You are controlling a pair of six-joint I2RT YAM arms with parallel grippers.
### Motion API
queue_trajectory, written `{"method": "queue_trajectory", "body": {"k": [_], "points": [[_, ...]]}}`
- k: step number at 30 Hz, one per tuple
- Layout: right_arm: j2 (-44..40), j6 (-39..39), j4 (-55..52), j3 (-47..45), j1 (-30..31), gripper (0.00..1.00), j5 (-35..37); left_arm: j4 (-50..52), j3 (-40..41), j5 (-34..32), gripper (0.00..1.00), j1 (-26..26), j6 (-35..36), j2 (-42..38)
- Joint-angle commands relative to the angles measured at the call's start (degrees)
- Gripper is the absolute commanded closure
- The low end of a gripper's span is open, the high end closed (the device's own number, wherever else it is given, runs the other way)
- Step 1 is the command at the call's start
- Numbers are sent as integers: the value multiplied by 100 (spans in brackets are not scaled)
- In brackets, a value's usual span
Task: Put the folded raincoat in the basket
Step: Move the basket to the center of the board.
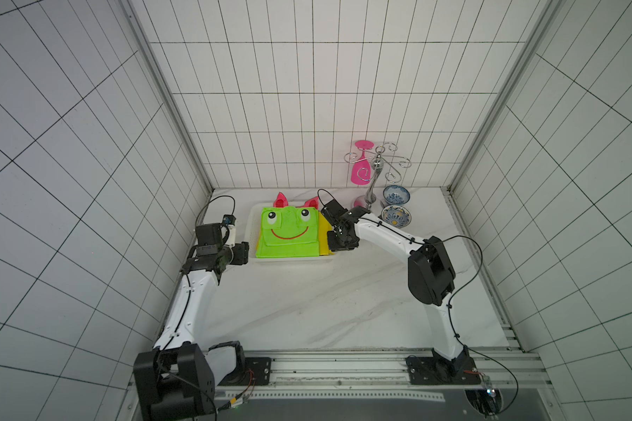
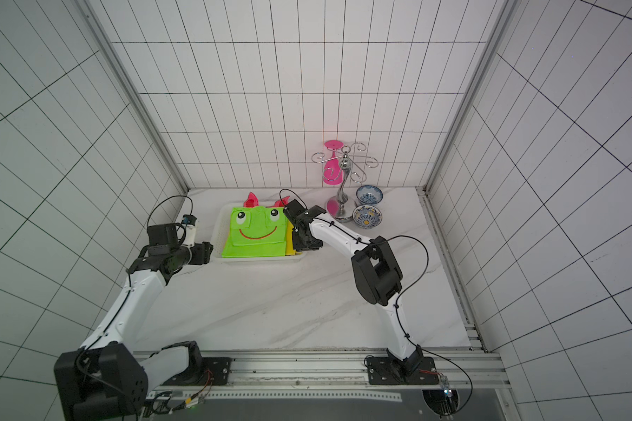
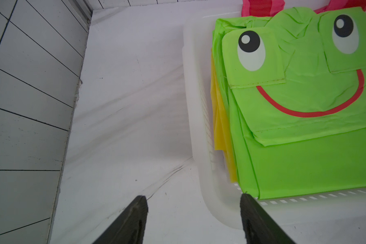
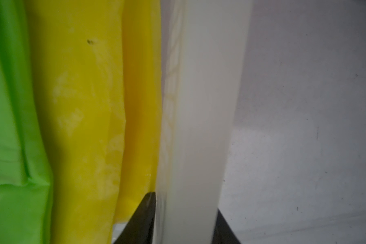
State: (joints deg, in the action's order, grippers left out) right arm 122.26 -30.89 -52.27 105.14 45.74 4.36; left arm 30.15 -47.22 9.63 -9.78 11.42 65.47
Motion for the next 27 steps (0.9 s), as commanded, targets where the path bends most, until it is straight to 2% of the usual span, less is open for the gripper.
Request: {"method": "queue_trajectory", "body": {"k": [1, 8, 13, 16, 20, 21, 22, 27], "points": [[-504, -68, -493, -529, 3, 63, 74, -382, 285, 9, 28, -24, -62, -174], [-2177, -80, -506, -2442, 251, 62, 96, -996, 583, 734, 28, -19, -245, -101], [-3444, -313, -539, -4163, 300, 64, 43, -1499, 647, 973, 28, 18, -504, 237], [-4297, -531, -629, -4886, 296, 65, 99, -1957, 787, 1156, 26, 182, -561, 410], [-5358, -700, -905, -5097, 300, 57, 290, -2575, 926, 1167, 23, 216, -984, 673], [-5629, -704, -933, -5056, 296, 54, 414, -2848, 1048, 1147, 8, 219, -1081, 703], [-5907, -681, -934, -4981, 296, 50, 557, -3191, 1216, 1066, 3, 238, -1178, 712], [-6685, -334, -672, -4590, 110, 37, 1870, -4869, 2099, 566, 3, 402, -1156, 580]]}}
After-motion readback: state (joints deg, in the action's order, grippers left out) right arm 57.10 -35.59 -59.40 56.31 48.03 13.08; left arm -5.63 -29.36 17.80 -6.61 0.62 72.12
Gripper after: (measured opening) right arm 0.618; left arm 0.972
